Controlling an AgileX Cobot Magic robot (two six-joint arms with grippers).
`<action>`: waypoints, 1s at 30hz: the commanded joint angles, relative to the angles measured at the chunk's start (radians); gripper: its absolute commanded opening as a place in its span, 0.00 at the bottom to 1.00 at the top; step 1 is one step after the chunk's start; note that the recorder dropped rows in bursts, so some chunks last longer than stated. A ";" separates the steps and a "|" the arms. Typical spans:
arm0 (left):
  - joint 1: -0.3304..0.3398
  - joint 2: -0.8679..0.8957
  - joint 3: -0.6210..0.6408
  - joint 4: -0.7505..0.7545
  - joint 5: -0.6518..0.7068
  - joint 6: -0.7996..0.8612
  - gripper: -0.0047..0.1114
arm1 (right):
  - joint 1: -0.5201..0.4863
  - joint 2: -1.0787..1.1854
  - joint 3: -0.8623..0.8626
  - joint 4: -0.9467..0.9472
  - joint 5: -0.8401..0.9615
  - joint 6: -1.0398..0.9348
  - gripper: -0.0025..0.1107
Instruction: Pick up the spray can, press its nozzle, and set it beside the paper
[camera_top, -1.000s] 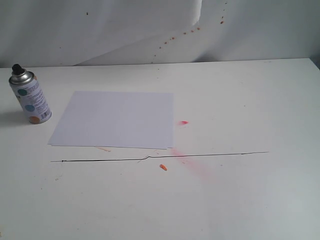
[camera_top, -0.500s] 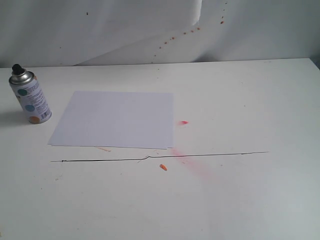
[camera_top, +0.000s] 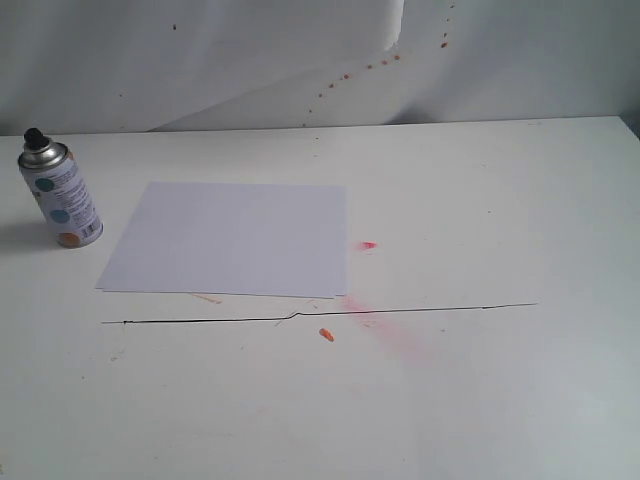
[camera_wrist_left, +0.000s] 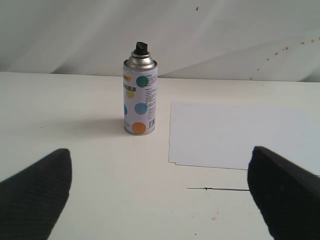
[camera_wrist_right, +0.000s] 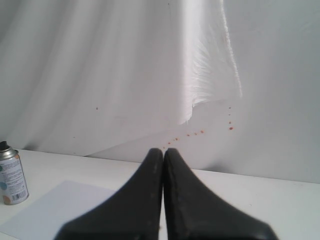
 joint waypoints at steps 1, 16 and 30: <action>-0.005 -0.004 0.005 -0.001 -0.005 0.004 0.80 | -0.006 -0.005 0.003 0.003 -0.008 0.000 0.02; -0.005 -0.004 0.005 -0.001 -0.009 0.004 0.80 | -0.006 -0.005 0.003 0.003 -0.008 0.000 0.02; -0.005 -0.004 0.005 -0.001 -0.009 0.004 0.80 | -0.006 -0.090 0.140 -0.614 0.067 0.499 0.02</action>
